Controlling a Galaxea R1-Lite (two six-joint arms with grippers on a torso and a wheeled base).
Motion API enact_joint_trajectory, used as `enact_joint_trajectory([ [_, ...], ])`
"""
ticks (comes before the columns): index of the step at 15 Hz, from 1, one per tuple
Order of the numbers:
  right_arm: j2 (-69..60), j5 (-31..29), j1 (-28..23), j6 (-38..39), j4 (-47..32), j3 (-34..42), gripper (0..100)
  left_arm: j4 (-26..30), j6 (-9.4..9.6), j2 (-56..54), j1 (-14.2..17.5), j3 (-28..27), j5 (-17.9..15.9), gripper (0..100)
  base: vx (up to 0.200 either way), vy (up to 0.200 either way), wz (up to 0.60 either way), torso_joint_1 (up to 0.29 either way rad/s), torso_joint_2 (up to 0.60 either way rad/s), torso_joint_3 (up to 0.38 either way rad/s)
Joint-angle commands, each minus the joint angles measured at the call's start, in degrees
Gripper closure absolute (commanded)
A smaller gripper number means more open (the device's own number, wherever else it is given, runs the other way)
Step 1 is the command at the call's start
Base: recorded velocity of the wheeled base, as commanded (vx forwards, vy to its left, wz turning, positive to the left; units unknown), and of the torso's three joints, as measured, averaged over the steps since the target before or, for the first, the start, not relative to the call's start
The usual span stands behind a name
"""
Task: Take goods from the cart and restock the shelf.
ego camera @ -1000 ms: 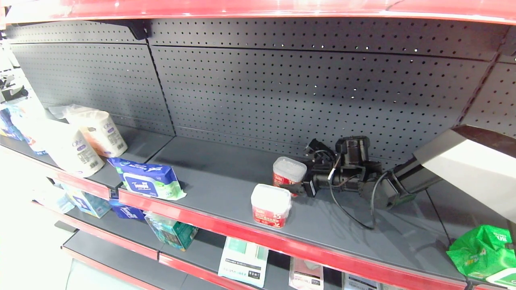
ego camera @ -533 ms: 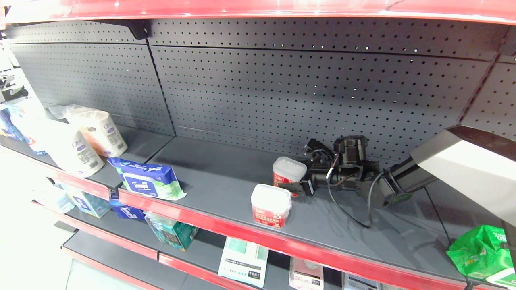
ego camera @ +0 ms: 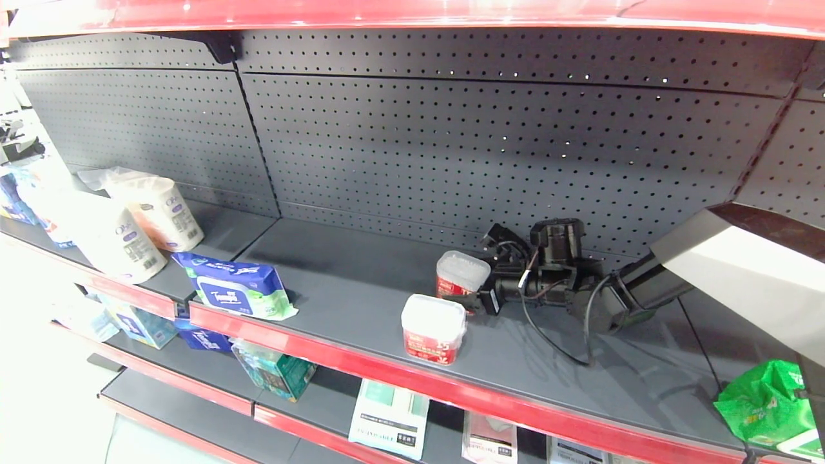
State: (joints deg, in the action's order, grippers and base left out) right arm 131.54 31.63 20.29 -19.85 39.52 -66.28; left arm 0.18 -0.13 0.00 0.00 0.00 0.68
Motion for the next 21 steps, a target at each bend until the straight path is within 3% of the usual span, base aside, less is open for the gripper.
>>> enact_joint_trajectory([
  [1,0.2,0.0,0.4,0.0,0.0,-0.1,0,0.0,-0.04,0.1,0.0,0.0,0.0,0,0.000,0.000,0.00,0.000,0.00,0.000],
  [14,1.3,0.0,1.1,0.0,0.0,-1.2,0,0.0,-0.04,0.1,0.0,0.0,0.0,0,0.000,0.000,0.00,0.000,0.00,0.000],
  [15,1.3,0.0,1.1,0.0,0.0,-1.2,100,0.0,-0.04,0.1,0.0,0.0,0.0,0,0.000,0.000,0.00,0.000,0.00,0.000],
  [21,1.3,0.0,0.8,-0.1,0.1,-1.0,100,0.0,-0.04,0.1,0.0,0.0,0.0,0,0.000,0.000,0.00,0.000,0.00,0.000],
])
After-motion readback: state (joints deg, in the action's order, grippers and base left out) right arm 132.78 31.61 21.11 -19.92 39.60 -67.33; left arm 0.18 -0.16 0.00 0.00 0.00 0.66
